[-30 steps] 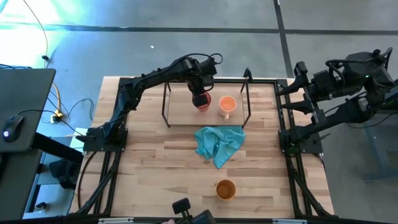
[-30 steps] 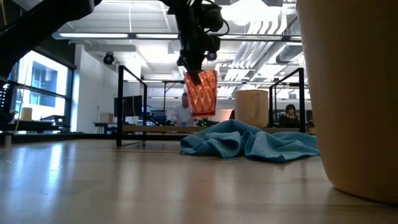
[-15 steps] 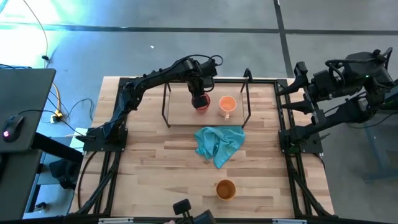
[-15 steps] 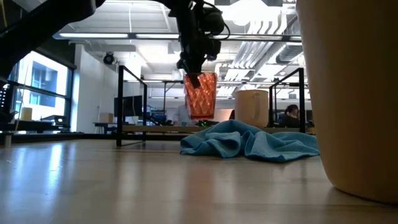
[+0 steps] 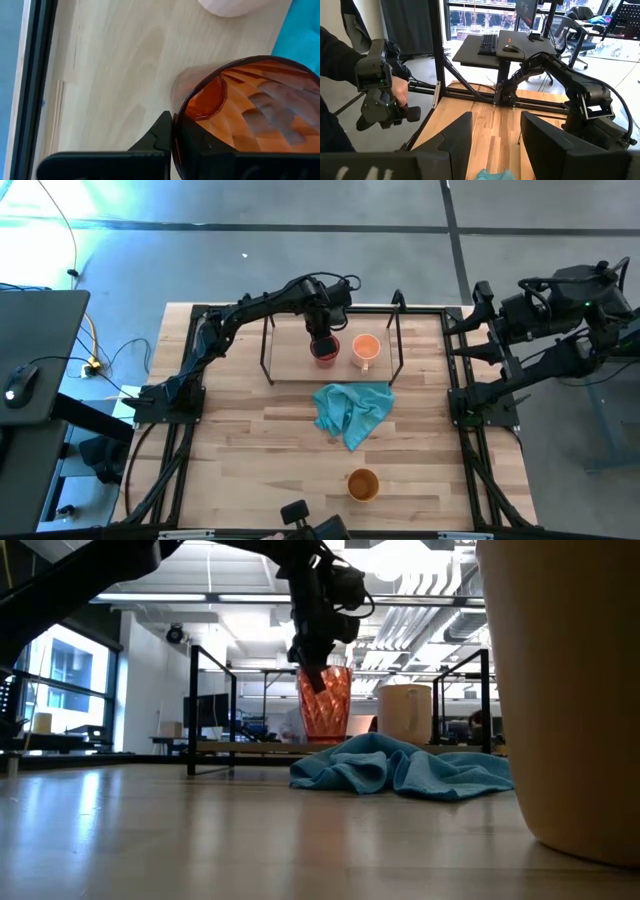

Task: Stack small to large cups/mugs on shelf
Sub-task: Put the red cup on the shelf

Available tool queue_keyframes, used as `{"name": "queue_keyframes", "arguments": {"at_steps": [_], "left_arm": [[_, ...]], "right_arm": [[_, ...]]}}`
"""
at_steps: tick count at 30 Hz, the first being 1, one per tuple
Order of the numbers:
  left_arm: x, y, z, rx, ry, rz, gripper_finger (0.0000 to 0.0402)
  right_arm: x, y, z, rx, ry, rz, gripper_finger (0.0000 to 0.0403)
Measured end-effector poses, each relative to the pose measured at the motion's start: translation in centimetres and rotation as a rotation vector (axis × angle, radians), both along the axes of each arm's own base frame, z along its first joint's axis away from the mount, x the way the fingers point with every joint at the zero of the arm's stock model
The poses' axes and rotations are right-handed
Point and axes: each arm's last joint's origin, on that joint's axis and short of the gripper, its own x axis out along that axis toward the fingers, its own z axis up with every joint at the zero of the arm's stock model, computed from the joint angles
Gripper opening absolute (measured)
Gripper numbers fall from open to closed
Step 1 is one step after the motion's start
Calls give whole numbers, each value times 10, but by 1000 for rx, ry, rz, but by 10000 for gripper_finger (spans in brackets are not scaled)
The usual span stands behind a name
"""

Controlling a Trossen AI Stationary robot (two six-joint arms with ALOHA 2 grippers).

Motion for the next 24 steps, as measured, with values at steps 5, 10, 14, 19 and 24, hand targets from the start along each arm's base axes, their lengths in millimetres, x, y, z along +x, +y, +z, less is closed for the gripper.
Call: {"name": "queue_keyframes", "arguments": {"at_steps": [5,10,14,19,24], "left_arm": [[0,0,0,6,7,-5,0],[1,1,0,11,-2,-13,0],[1,1,-1,11,2,-16,14],[0,0,-3,-20,7,-26,43],[0,0,-2,-27,1,-29,65]], "right_arm": [[0,0,0,-5,1,1,161],[0,0,0,-9,0,2,161],[0,0,0,-9,0,2,161],[0,0,0,-10,0,3,161],[0,0,0,-10,0,2,161]]}}
